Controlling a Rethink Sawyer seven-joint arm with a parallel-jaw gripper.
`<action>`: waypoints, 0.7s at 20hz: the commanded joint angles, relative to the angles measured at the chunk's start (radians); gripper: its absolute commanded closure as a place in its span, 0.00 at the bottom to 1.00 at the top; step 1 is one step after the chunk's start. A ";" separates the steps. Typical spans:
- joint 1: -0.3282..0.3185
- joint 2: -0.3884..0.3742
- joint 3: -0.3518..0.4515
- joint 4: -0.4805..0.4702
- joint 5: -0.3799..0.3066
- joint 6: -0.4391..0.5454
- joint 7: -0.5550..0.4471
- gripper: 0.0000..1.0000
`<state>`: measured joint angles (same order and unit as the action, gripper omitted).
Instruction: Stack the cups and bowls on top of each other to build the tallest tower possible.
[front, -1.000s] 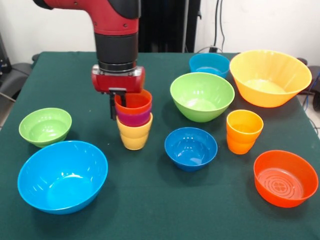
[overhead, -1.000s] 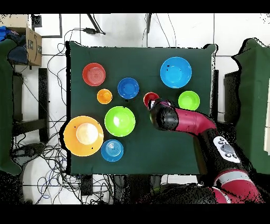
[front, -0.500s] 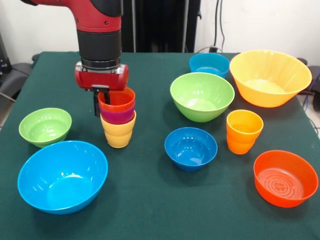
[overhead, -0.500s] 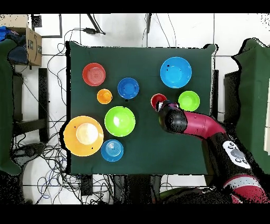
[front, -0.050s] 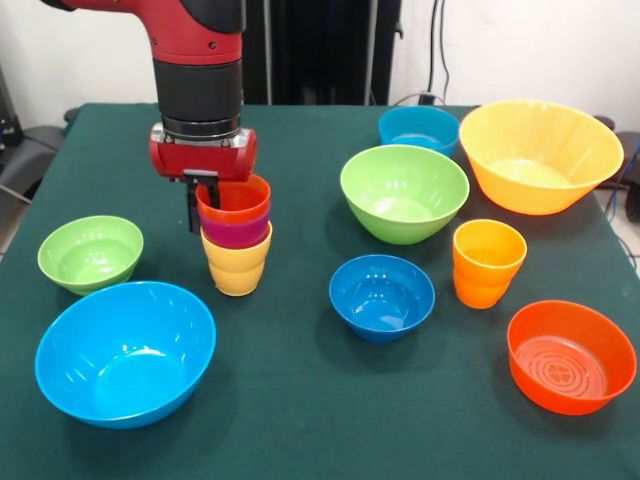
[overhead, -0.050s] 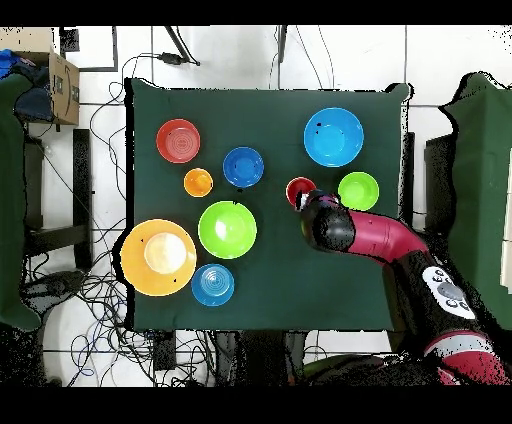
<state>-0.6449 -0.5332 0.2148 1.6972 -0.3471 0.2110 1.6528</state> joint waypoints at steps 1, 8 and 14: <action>0.010 0.021 0.071 -0.001 -0.076 0.065 -0.036 1.00; 0.011 0.021 0.073 -0.003 -0.074 0.070 -0.036 0.00; 0.014 0.022 0.069 -0.007 -0.073 0.072 -0.034 0.00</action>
<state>-0.6449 -0.5313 0.2159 1.6974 -0.3473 0.2110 1.6528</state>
